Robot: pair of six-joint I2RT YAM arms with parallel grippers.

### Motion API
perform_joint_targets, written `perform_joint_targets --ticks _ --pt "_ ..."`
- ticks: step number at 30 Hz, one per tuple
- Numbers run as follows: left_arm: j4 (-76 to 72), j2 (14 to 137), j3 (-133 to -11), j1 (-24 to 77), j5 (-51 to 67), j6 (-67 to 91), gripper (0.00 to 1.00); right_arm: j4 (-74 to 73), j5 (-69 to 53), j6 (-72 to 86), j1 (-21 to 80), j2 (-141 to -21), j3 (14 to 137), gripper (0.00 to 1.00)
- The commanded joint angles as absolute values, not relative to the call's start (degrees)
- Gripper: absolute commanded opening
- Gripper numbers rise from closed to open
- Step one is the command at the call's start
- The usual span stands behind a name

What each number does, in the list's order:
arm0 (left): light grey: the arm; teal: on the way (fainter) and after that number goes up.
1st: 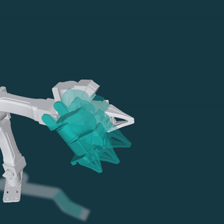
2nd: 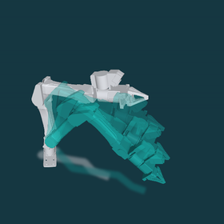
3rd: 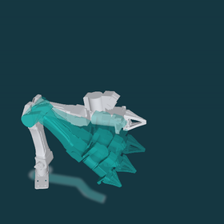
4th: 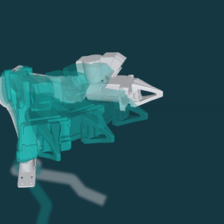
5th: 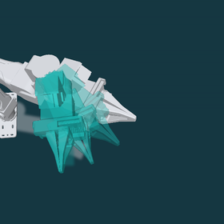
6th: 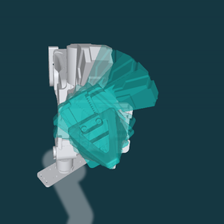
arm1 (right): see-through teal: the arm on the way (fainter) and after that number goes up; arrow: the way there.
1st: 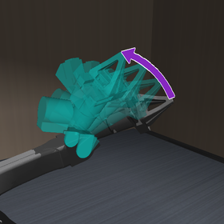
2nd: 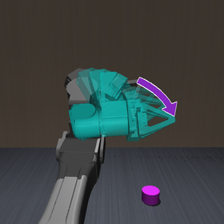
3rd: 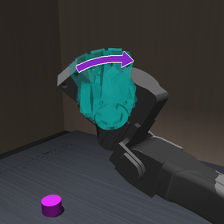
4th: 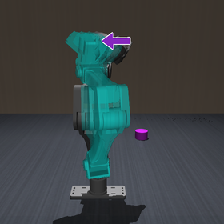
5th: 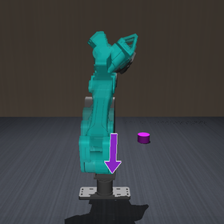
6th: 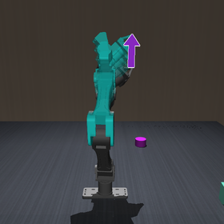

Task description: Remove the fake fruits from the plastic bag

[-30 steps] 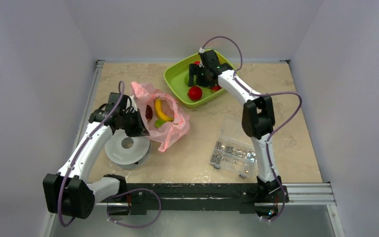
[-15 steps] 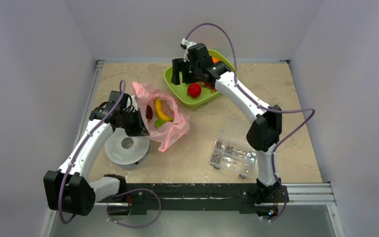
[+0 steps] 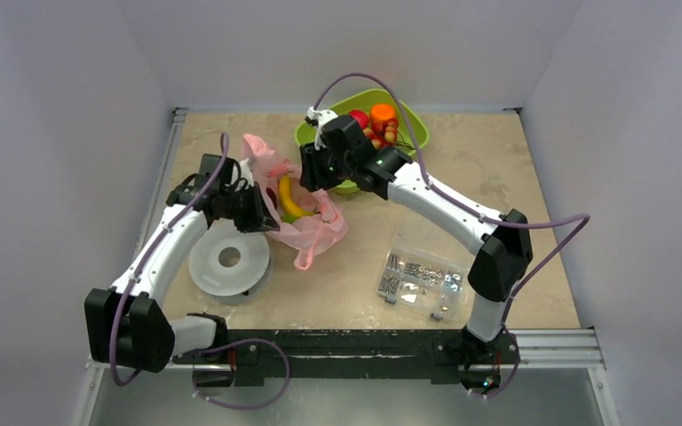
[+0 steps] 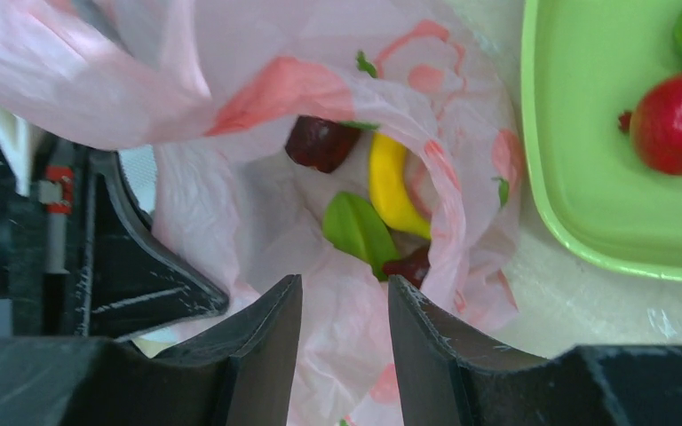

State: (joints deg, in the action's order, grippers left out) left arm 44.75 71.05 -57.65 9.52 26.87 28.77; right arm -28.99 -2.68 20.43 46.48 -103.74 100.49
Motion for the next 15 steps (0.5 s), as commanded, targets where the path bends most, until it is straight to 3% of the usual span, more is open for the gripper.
perform_joint_targets --ticks 1,5,15 --pt "43.42 74.6 -61.42 9.67 27.77 26.67 0.0 -25.83 0.45 20.78 46.23 -101.39 97.51 0.4" --pt "40.68 74.38 -61.24 9.76 31.72 29.98 0.0 -25.65 -1.16 21.22 46.58 -101.39 96.4 0.38" --pt "40.67 70.05 -57.39 9.76 27.45 31.29 0.0 -20.46 -2.96 20.91 50.34 -104.95 94.64 0.31"
